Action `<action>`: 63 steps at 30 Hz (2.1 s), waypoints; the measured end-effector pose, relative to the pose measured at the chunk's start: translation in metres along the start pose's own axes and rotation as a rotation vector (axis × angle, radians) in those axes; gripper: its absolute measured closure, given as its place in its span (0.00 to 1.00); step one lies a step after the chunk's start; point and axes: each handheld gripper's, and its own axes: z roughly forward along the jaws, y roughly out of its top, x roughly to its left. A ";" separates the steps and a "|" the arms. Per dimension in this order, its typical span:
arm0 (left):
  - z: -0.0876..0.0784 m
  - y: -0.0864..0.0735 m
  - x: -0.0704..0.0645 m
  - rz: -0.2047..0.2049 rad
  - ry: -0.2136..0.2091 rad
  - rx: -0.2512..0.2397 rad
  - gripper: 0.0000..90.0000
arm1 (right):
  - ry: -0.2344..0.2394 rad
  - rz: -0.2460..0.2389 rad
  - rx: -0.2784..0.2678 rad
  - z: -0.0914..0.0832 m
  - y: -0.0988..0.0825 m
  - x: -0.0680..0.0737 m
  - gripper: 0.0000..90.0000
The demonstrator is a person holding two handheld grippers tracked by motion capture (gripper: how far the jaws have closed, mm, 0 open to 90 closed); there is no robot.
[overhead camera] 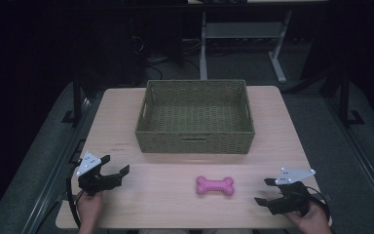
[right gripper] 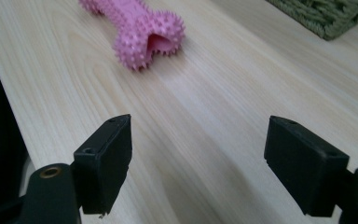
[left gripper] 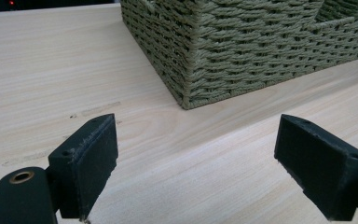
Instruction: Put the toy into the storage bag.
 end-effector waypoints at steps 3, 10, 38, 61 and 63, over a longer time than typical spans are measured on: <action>0.000 0.000 0.000 0.002 0.001 -0.002 0.14 | 0.007 -0.012 0.005 0.002 0.003 0.001 0.25; -0.001 0.000 0.000 -0.002 -0.002 -0.004 0.14 | 0.055 -0.051 0.055 0.009 0.020 0.005 0.24; -0.005 0.000 0.002 -0.007 0.002 -0.024 0.14 | 0.192 -0.258 0.186 0.042 0.098 0.025 0.25; -0.005 0.001 0.001 -0.012 0.000 -0.024 0.14 | 0.245 -0.330 0.289 0.077 0.126 0.032 0.28; -0.005 0.001 0.001 -0.013 -0.001 -0.025 0.14 | 0.251 -0.335 0.300 0.079 0.129 0.034 0.28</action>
